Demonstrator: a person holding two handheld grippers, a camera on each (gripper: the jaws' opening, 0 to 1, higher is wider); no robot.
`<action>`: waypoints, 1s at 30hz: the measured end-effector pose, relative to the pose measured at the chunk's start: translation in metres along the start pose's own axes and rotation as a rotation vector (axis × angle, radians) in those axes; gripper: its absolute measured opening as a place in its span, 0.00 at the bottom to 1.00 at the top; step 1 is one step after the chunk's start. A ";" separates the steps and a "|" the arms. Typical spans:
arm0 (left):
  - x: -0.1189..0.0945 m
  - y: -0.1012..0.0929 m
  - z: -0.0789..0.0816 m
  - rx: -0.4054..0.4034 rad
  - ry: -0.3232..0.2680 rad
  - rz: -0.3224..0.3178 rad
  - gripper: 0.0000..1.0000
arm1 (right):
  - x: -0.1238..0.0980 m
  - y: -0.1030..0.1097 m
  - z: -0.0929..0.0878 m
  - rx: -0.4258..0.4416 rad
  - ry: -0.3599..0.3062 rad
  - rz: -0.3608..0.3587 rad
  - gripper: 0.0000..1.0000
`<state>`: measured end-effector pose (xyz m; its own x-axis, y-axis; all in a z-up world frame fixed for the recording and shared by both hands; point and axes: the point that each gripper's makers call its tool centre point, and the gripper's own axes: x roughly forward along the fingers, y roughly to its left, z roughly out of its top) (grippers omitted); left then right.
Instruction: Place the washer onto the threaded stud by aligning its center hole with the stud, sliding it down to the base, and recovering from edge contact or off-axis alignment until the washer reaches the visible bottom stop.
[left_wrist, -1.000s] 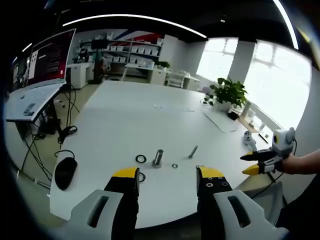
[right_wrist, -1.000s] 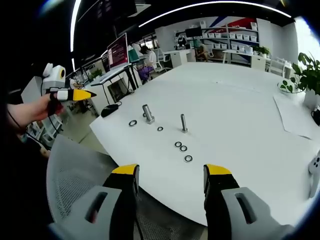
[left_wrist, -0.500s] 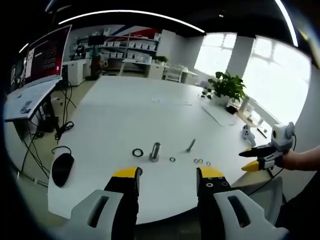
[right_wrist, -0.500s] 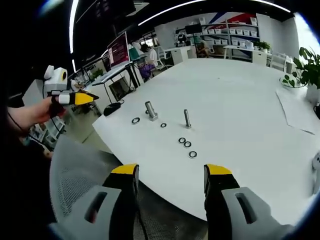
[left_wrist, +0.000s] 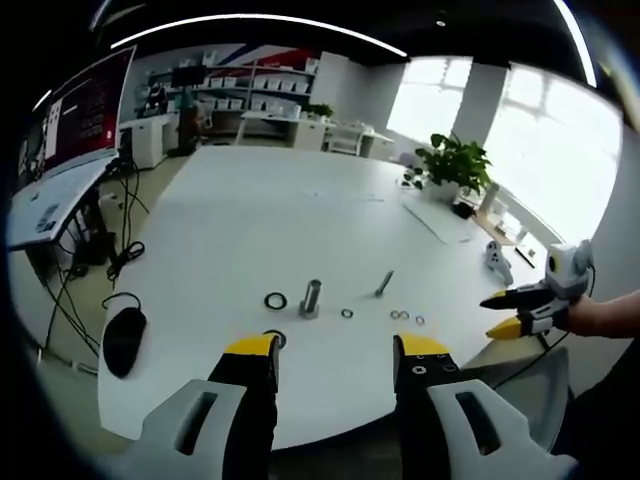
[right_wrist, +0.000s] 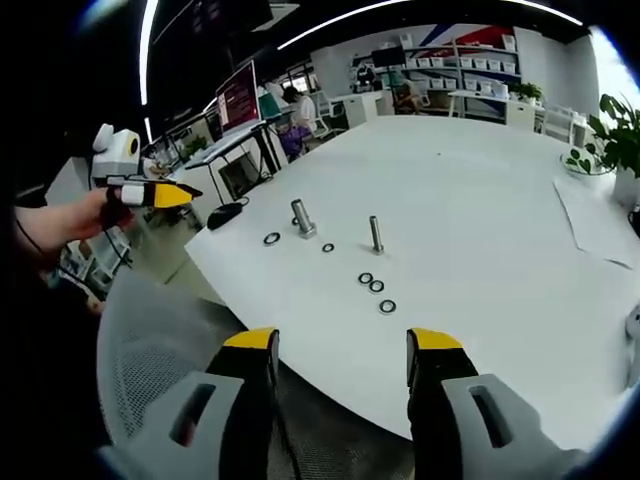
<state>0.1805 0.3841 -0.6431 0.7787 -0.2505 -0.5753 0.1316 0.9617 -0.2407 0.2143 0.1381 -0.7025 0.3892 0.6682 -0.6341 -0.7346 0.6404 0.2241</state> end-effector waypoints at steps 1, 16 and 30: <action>0.001 0.001 0.000 -0.001 0.001 -0.001 0.44 | 0.001 0.000 0.001 0.002 -0.001 0.000 0.54; 0.014 0.018 -0.001 0.000 0.045 0.006 0.44 | 0.010 0.008 0.004 -0.017 0.010 0.018 0.53; 0.038 0.035 -0.022 0.029 0.185 0.009 0.45 | 0.015 0.011 0.007 -0.027 0.012 0.029 0.53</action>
<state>0.2015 0.4055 -0.6906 0.6541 -0.2560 -0.7117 0.1454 0.9660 -0.2138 0.2159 0.1572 -0.7046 0.3613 0.6815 -0.6364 -0.7602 0.6105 0.2221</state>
